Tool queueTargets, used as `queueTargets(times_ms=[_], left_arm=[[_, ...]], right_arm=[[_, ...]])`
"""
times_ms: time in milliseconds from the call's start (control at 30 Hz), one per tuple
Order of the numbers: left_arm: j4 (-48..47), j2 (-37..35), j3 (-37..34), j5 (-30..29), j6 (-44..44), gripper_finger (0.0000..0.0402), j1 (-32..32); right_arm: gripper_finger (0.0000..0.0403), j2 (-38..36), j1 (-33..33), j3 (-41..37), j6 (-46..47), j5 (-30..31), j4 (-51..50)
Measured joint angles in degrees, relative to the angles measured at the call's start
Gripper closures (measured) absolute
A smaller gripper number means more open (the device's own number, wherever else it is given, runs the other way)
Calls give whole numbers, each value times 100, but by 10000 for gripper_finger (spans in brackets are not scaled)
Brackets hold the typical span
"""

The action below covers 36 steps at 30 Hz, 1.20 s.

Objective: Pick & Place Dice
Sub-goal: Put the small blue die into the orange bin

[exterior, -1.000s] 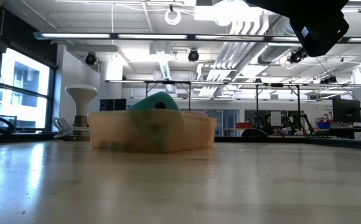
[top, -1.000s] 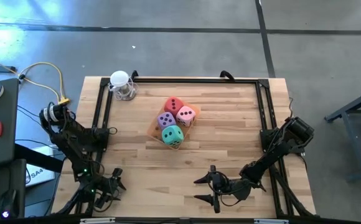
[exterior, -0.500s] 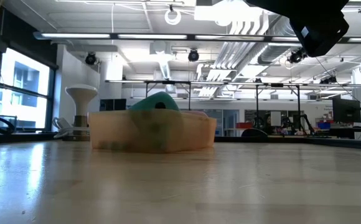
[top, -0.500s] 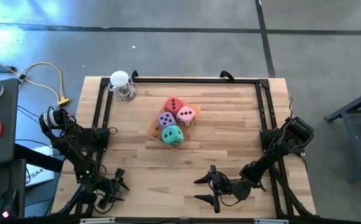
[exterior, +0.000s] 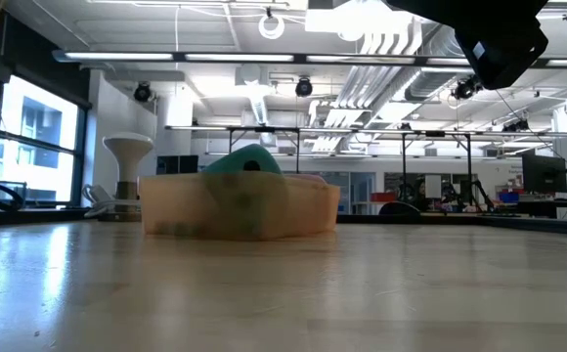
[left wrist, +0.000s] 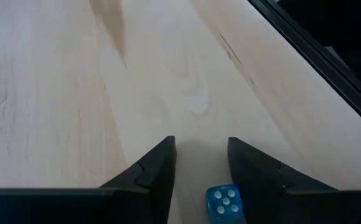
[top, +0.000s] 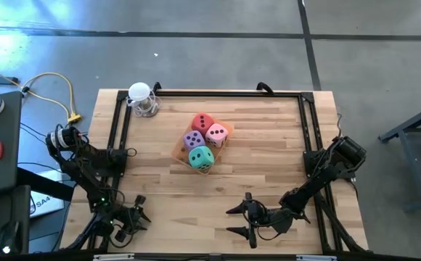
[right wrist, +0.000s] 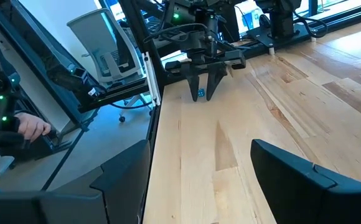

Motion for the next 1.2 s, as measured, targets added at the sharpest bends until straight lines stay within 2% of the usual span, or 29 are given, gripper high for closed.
queueTargets(times_ms=[300,400,633,833,1033,1200], left_arm=[[31,-2,3,111,110,266,13],[35,-9,5,226,132,283,57],[39,-2,11,292,346,352,110],[46,-7,11,375,433,353,291],[411,-2,3,659,1123,355,527],[987,15,-4,1030,2198,356,934]], right_arm=[[131,0,0,0,-7,0,0],[131,0,0,0,-7,0,0],[131,0,-2,0,4,2,4],[131,0,-2,0,9,2,4],[131,0,-2,0,9,2,4],[131,0,-21,0,-4,48,5]])
